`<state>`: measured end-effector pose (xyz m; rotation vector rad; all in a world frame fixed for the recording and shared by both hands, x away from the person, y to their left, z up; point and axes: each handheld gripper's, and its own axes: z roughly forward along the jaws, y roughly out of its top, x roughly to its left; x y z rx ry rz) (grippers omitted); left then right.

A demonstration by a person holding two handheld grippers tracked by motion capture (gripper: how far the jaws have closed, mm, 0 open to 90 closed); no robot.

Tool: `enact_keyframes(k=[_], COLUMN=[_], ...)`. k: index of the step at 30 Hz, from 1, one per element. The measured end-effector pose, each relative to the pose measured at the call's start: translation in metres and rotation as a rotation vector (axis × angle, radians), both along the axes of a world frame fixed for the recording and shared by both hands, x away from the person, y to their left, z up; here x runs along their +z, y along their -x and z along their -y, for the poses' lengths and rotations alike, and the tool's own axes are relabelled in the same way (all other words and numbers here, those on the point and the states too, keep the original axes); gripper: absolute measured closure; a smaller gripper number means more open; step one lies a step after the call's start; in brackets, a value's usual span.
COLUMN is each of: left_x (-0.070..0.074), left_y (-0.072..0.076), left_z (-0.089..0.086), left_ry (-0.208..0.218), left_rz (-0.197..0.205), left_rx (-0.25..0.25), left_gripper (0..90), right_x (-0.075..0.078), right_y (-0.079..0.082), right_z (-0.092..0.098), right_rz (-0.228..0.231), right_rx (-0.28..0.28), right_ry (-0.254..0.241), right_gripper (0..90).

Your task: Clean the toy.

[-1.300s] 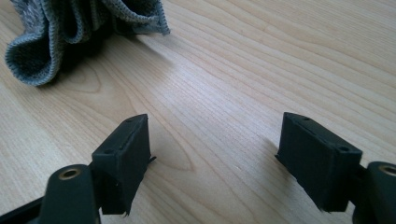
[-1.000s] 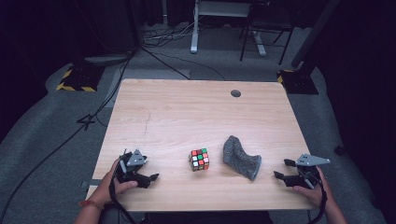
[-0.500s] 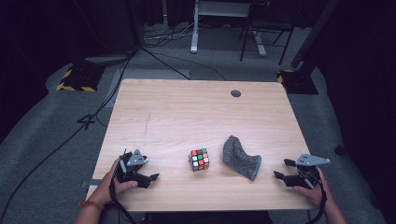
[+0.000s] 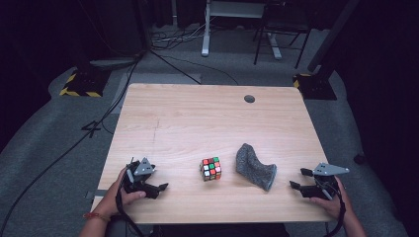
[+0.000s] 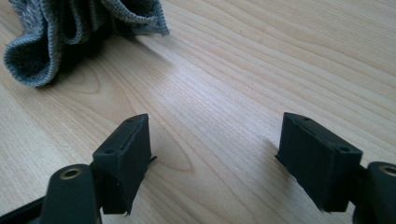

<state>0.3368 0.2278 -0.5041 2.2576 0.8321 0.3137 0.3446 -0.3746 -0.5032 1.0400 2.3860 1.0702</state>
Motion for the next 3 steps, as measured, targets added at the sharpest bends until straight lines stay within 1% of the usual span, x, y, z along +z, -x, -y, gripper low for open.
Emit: enact_keyframes(k=[3], left_x=[0.0000], left_y=[0.0000], left_z=[0.0000], left_ry=[0.000], left_rz=[0.000], left_rx=[0.001], left_gripper=[14.3], right_x=[0.0000], right_y=[0.0001], right_z=[-0.0001], right_rz=[0.002], right_rx=[-0.001], right_ry=[0.001], right_gripper=[25.3])
